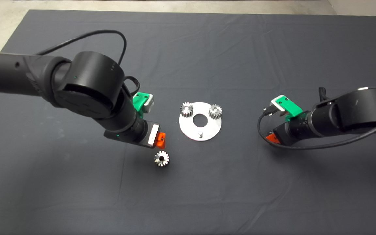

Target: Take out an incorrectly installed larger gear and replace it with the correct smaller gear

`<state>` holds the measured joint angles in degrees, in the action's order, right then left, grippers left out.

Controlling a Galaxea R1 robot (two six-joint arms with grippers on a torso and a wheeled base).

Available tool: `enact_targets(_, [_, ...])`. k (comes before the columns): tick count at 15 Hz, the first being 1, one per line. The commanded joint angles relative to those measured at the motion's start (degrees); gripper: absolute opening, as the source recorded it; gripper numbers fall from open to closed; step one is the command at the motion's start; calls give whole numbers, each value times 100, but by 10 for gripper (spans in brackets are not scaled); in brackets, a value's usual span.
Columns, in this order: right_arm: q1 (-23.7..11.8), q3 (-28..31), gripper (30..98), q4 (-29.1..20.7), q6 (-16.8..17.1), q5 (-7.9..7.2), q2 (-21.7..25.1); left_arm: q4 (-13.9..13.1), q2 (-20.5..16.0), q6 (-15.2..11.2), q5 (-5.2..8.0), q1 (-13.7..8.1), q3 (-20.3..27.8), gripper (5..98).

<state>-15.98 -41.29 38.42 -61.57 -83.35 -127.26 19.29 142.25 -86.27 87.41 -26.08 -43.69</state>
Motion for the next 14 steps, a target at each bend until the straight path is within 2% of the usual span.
enact_targets(1, [-1259, 128, 647, -1417, -39, 3, 108, 93, 1, 23, 443, 50, -103, 983])
enact_targets(2, [-1780, 123, 675, -2014, -103, 3, 164, 93, 1, 23, 443, 58, -103, 983])
enact_targets(4, [-2424, 114, 682, -3098, -197, 3, 270, 84, 1, 14, 443, 58, -103, 983])
enact_targets(5, [-2607, 114, 716, -3563, -228, 11, 421, 84, -8, 14, 443, 58, -103, 983])
enact_targets(7, [-2647, 209, 719, -4296, -285, 37, 732, 75, 0, -30, 435, 67, -96, 983])
enact_targets(9, [-2647, 739, 781, -4396, -311, 64, 1243, 84, 18, -33, 435, 149, -158, 983])
enact_targets(10, [-2647, 825, 781, -4396, -371, 56, 1398, 102, 18, -30, 435, 251, -244, 983])
enact_targets(13, [-2647, 1229, 781, -4449, -522, 29, 1524, 163, 27, -39, 435, 568, -270, 983])
enact_targets(14, [-2647, 1318, 781, -4519, -626, 29, 1515, 237, 36, -56, 430, 595, -270, 983])
